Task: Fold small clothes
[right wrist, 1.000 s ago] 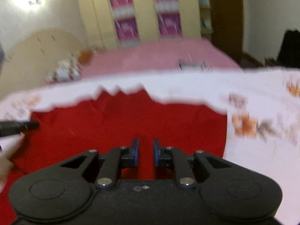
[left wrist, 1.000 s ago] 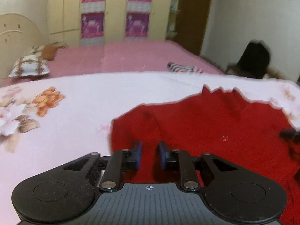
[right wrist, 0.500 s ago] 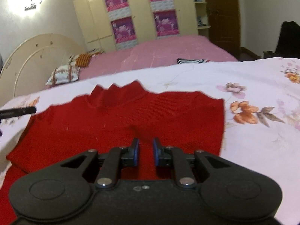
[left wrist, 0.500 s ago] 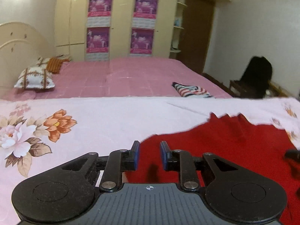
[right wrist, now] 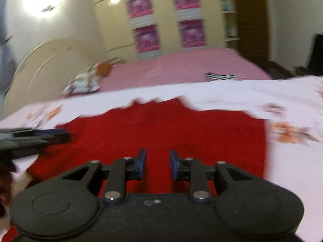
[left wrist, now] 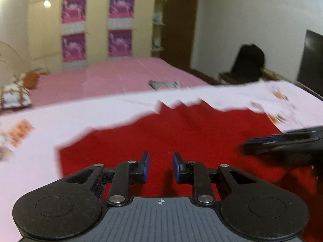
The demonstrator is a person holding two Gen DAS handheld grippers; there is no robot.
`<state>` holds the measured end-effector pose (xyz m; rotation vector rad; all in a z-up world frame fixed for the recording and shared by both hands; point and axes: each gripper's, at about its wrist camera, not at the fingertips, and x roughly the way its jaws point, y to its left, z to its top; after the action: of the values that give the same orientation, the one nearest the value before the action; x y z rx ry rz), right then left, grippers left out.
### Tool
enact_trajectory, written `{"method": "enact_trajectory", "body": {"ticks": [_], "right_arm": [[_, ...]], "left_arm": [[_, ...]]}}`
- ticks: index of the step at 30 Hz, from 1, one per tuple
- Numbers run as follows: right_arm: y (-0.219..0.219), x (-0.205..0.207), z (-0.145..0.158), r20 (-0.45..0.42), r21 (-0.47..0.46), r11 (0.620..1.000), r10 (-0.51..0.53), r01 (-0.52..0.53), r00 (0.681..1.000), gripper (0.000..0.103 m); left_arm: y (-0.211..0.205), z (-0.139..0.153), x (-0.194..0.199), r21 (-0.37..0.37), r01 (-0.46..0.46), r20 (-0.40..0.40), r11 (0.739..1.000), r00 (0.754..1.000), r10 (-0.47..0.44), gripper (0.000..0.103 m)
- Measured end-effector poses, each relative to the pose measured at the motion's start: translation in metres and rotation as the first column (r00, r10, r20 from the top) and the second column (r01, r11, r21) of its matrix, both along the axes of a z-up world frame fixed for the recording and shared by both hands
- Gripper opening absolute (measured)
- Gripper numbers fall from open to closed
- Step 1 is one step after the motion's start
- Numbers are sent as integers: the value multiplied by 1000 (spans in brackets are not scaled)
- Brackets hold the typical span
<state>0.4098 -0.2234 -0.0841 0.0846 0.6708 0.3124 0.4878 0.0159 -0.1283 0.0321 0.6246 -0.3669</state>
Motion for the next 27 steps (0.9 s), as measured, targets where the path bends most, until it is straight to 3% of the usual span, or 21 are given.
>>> {"method": "enact_trajectory", "body": {"ticks": [2, 5, 8, 10, 12, 16, 21, 23, 27], "right_arm": [[28, 1, -8, -18, -32, 996, 86, -86, 996, 24], [42, -12, -14, -2, -159, 978, 140, -139, 990, 24], [1, -27, -11, 34, -259, 966, 28, -19, 999, 24], [-44, -33, -12, 18, -226, 969, -92, 94, 996, 24], [-61, -32, -10, -16, -146, 983, -116, 113, 993, 23], [-30, -40, 11, 64, -89, 993, -75, 81, 995, 28], [21, -51, -7, 39, -172, 983, 68, -60, 997, 28], [12, -54, -13, 30, -195, 980, 37, -31, 999, 28], [-47, -56, -12, 14, -169, 983, -67, 69, 998, 29]], "left_arm": [[-13, -10, -9, 4, 10, -36, 1000, 999, -10, 25], [-3, -12, -24, 47, -13, -4, 999, 1000, 13, 26], [31, -8, -43, 69, -82, 0, 994, 997, 82, 26], [46, -8, -47, 18, -97, -20, 995, 995, 97, 26], [35, -5, -46, 28, -114, -18, 993, 993, 115, 26], [-8, 0, -47, 8, -63, -1, 998, 998, 63, 26], [-33, -8, -53, 33, -25, -33, 999, 999, 26, 39], [-23, -2, -59, 27, -21, -50, 999, 998, 22, 39], [9, 0, -63, 62, -63, -32, 996, 997, 65, 39]]}}
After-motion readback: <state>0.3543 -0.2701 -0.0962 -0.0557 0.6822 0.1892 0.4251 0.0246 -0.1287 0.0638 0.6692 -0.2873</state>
